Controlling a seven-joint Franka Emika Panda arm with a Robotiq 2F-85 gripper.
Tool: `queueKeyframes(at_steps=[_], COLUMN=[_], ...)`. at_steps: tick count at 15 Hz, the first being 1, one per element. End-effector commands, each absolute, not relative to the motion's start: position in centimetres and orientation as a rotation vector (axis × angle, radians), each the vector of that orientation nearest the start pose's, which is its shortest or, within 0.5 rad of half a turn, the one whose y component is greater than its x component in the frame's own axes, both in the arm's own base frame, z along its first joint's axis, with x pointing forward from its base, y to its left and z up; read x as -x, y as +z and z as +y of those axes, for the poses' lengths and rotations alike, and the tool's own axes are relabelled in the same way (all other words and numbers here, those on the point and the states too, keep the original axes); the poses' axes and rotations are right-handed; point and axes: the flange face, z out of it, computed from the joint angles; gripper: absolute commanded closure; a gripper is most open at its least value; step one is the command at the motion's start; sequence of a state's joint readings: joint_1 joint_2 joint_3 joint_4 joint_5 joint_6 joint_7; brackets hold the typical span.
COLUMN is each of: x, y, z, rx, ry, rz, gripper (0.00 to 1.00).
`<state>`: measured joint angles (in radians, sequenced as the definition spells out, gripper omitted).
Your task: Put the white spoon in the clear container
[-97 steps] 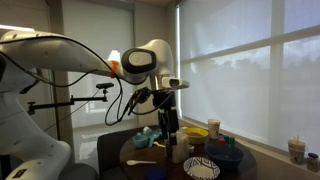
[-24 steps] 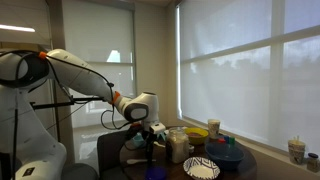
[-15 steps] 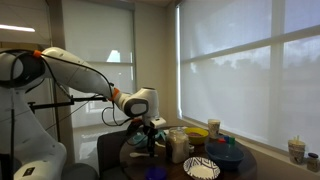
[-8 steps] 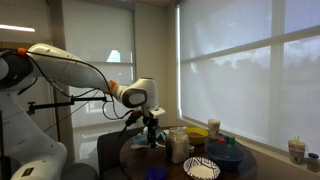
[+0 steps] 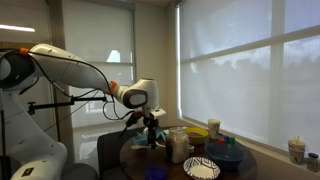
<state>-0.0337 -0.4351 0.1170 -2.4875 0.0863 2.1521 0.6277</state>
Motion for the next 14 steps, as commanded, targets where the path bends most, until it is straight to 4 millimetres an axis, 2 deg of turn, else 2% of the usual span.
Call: queueKeyframes(at_steps=[1,9,11,13,14], x=[-42.6,-45.7,-46.3,-46.4,-45.6], y=[48.0,55.8,56.7,56.7,56.6], z=[3.2,0.9,0.9,1.0,0.7], rx=[2.928,2.899,2.882,2.848,2.878], ry=[-0.232,-0.596,-0.644,-0.643,-0.626], rz=[0.943,0.959,0.923,0.927,0.919], gripper=[0.97,0.97,0.97,0.97,0.88])
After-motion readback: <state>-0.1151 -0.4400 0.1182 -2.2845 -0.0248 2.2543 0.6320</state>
